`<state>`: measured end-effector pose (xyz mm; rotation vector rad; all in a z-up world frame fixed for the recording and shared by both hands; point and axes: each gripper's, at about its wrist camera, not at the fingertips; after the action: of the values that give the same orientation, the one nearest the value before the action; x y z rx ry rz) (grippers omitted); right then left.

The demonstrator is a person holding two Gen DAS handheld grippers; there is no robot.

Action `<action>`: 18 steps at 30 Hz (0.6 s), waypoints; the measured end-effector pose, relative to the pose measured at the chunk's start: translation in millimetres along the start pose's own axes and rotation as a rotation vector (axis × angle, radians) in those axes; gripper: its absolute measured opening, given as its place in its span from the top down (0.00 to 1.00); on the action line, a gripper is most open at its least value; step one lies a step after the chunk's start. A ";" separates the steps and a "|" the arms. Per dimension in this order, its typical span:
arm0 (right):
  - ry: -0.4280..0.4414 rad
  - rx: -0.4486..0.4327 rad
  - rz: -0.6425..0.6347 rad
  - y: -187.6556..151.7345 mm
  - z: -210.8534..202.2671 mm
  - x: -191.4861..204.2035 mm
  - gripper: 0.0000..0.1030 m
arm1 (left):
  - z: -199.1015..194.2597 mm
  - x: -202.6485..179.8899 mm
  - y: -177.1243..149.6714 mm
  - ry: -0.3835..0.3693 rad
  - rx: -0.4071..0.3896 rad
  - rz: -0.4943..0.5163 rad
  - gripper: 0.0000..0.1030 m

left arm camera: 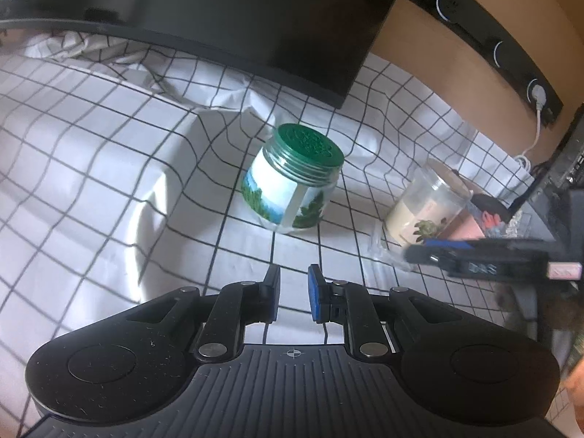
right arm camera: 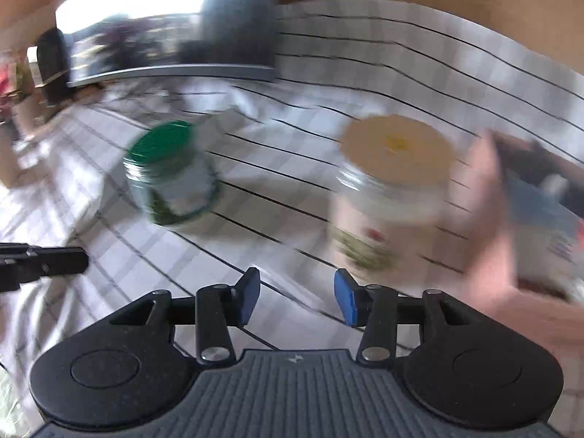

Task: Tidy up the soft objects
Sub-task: 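Move the right tool to the clear plastic strip beside the flower-label jar, then grasp the clear plastic strip with the right tool and lift it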

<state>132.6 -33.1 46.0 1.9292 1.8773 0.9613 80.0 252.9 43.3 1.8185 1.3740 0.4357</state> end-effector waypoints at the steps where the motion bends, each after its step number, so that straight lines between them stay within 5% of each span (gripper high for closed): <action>1: -0.020 0.000 0.016 -3.5 -0.5 -3.5 0.45 | 4.1 -1.1 1.1 -0.004 0.005 0.001 0.83; 8: -0.042 -0.028 0.001 -15.8 28.4 23.2 0.42 | 23.8 -18.6 7.8 -0.066 0.036 0.039 0.83; 13: -0.040 -0.070 -0.121 -11.9 49.0 46.9 0.41 | 18.8 -23.9 17.1 -0.053 0.042 0.064 0.83; 18: -0.019 -0.046 -0.079 0.5 58.2 43.5 0.42 | 7.4 -20.2 22.2 -0.008 0.034 0.068 0.83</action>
<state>166.7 22.9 14.7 1.8173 1.8892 0.9509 92.2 229.5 59.4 1.8968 1.3245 0.4429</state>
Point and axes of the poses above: each gripper's, at about its wrist camera, not at the fingertips, and z roughly the way its jaws point, x to its left, y to its top, and after that the axes turned 15 degrees about z, right-handed
